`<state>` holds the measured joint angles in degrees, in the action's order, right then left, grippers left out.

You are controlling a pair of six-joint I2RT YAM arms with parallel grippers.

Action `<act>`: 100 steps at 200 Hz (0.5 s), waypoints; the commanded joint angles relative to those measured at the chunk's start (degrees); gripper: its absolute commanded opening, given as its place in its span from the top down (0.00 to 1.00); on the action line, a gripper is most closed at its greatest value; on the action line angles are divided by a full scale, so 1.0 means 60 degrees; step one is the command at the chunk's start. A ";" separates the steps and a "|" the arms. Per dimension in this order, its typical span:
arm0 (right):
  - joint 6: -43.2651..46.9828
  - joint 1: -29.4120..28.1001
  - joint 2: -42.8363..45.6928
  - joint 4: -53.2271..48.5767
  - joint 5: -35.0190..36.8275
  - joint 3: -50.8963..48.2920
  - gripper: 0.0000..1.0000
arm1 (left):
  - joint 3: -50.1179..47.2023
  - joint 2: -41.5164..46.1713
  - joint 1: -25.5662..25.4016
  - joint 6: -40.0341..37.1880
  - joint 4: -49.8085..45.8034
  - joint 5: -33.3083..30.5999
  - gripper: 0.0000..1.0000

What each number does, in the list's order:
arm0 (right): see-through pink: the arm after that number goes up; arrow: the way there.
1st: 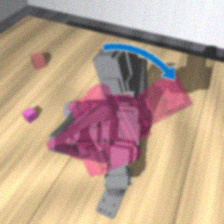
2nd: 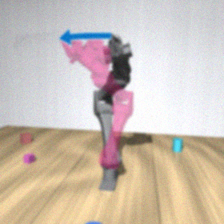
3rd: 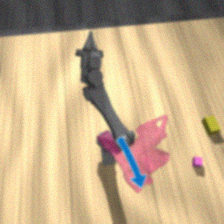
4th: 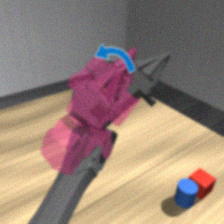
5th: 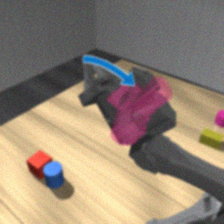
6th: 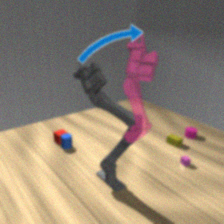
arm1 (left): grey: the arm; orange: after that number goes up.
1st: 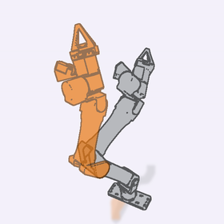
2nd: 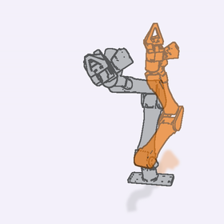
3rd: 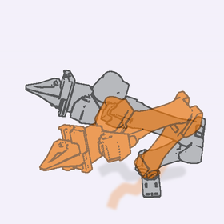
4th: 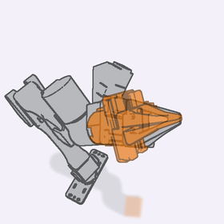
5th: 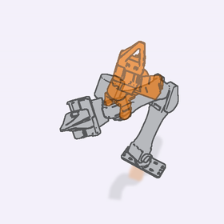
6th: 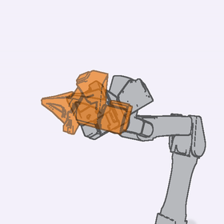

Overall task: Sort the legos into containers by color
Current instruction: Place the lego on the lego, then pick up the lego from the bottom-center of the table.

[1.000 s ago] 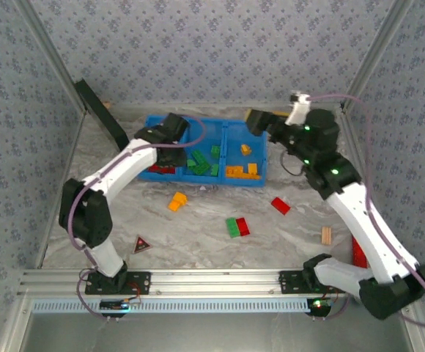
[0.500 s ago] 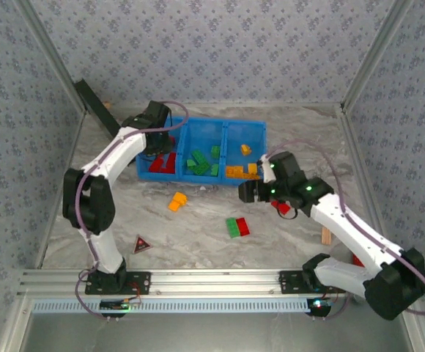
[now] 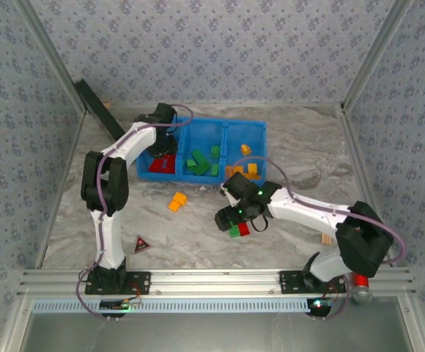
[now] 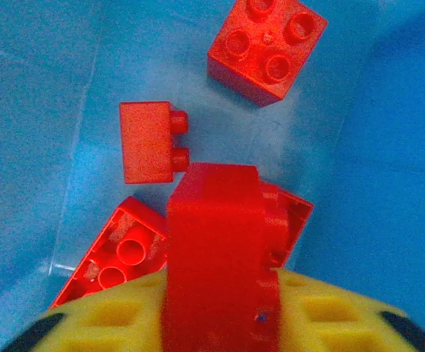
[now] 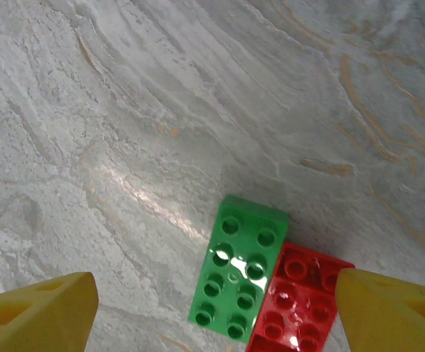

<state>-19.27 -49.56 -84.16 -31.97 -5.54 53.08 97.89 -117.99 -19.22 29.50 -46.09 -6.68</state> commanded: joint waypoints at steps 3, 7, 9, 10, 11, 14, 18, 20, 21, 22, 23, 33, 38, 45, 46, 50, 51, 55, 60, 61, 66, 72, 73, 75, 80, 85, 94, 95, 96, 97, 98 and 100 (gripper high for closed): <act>0.0365 -0.0206 -0.0480 0.0096 0.0148 0.0482 0.14 | 0.0311 0.0049 0.0020 -0.0009 -0.0110 0.0074 0.52; 0.0396 -0.0245 -0.0568 0.0094 0.0154 0.0515 0.15 | 0.0298 0.0072 0.0025 -0.0009 -0.0109 0.0065 0.50; 0.0402 -0.0257 -0.0605 0.0097 0.0149 0.0518 0.15 | 0.0297 0.0086 0.0025 -0.0016 -0.0111 0.0067 0.49; 0.0415 -0.0261 -0.0635 0.0090 0.0163 0.0530 0.15 | 0.0290 0.0105 0.0025 -0.0020 -0.0112 0.0063 0.49; 0.0421 -0.0256 -0.0650 0.0094 0.0169 0.0529 0.15 | 0.0293 0.0108 0.0025 -0.0029 -0.0105 0.0053 0.49; 0.0447 -0.0277 -0.0710 0.0103 0.0168 0.0554 0.15 | 0.0298 0.0130 0.0025 -0.0024 -0.0106 0.0047 0.48; 0.0477 -0.0293 -0.0792 0.0112 0.0174 0.0574 0.15 | 0.0297 0.0164 0.0025 -0.0034 -0.0114 0.0044 0.46; 0.0484 -0.0301 -0.0822 0.0113 0.0169 0.0581 0.15 | 0.0308 0.0190 0.0025 -0.0037 -0.0123 0.0036 0.46; 0.0493 -0.0305 -0.0839 0.0120 0.0169 0.0585 0.15 | 0.0310 0.0194 0.0025 -0.0038 -0.0125 0.0033 0.46; 0.0497 -0.0300 -0.0862 0.0124 0.0173 0.0594 0.15 | 0.0311 0.0211 0.0025 -0.0038 -0.0119 0.0031 0.45; 0.0506 -0.0305 -0.0874 0.0126 0.0174 0.0605 0.15 | 0.0318 0.0219 0.0025 -0.0038 -0.0123 0.0037 0.45; 0.0565 -0.0324 -0.1032 0.0134 0.0212 0.0659 0.16 | 0.0330 0.0316 0.0025 -0.0060 -0.0157 0.0020 0.44; 0.0595 -0.0316 -0.1105 0.0142 0.0226 0.0682 0.17 | 0.0341 0.0377 0.0025 -0.0066 -0.0195 0.0024 0.44; 0.0638 -0.0322 -0.1223 0.0117 0.0276 0.0716 0.18 | 0.0341 0.0476 0.0025 -0.0093 -0.0215 0.0042 0.44; 0.0643 -0.0323 -0.1237 0.0115 0.0292 0.0725 0.18 | 0.0341 0.0498 0.0025 -0.0095 -0.0215 0.0036 0.44; 0.0672 -0.0324 -0.1293 0.0085 0.0326 0.0757 0.18 | 0.0341 0.0563 0.0032 -0.0104 -0.0249 0.0041 0.44; 0.0675 -0.0317 -0.1309 0.0077 0.0346 0.0760 0.18 | 0.0341 0.0578 0.0029 -0.0108 -0.0247 0.0035 0.44; 0.0702 -0.0323 -0.1355 0.0035 0.0420 0.0788 0.19 | 0.0353 0.0656 0.0025 -0.0111 -0.0270 0.0037 0.44; 0.0720 -0.0323 -0.1416 -0.0021 0.0515 0.0821 0.19 | 0.0341 0.0757 0.0024 -0.0124 -0.0300 0.0033 0.43; 0.0728 -0.0324 -0.1429 -0.0035 0.0536 0.0829 0.19 | 0.0341 0.0770 0.0025 -0.0132 -0.0309 0.0038 0.43; 0.0755 -0.0317 -0.1490 -0.0107 0.0640 0.0864 0.20 | 0.0334 0.0869 0.0025 -0.0140 -0.0327 0.0031 0.43; 0.0778 -0.0313 -0.1561 -0.0182 0.0793 0.0891 0.20 | 0.0315 0.1000 0.0025 -0.0155 -0.0367 0.0012 0.43; 0.0779 -0.0311 -0.1582 -0.0196 0.0821 0.0893 0.20 | 0.0313 0.1024 0.0032 -0.0155 -0.0371 0.0013 0.43; 0.0779 -0.0310 -0.1594 -0.0224 0.0869 0.0901 0.21 | 0.0312 0.1067 0.0027 -0.0166 -0.0375 0.0014 0.43; 0.0794 -0.0284 -0.1649 -0.0270 0.0949 0.0909 0.22 | 0.0297 0.1184 0.0025 -0.0181 -0.0402 0.0002 0.43; 0.0794 -0.0269 -0.1713 -0.0309 0.1026 0.0909 0.23 | 0.0291 0.1301 0.0025 -0.0199 -0.0422 0.0023 0.43; 0.0793 -0.0248 -0.1836 -0.0351 0.1138 0.0909 0.24 | 0.0257 0.1506 0.0026 -0.0228 -0.0484 0.0027 0.43; 0.0794 -0.0242 -0.1851 -0.0361 0.1155 0.0909 0.24 | 0.0255 0.1533 0.0018 -0.0235 -0.0488 0.0020 0.43; 0.0794 -0.0239 -0.1859 -0.0366 0.1164 0.0909 0.25 | 0.0261 0.1554 0.0022 -0.0239 -0.0498 0.0025 0.43; 0.0794 -0.0238 -0.1870 -0.0368 0.1168 0.0909 0.25 | 0.0257 0.1579 0.0023 -0.0241 -0.0503 0.0034 0.43; 0.0794 -0.0237 -0.1891 -0.0369 0.1185 0.0909 0.25 | 0.0262 0.1606 0.0024 -0.0242 -0.0513 0.0032 0.42; 0.0794 -0.0236 -0.1913 -0.0363 0.1194 0.0909 0.25 | 0.0244 0.1652 0.0025 -0.0243 -0.0520 0.0030 0.42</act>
<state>-15.59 -51.24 -93.78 -31.59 -1.93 57.14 97.89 -114.69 -18.85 29.15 -47.05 -6.85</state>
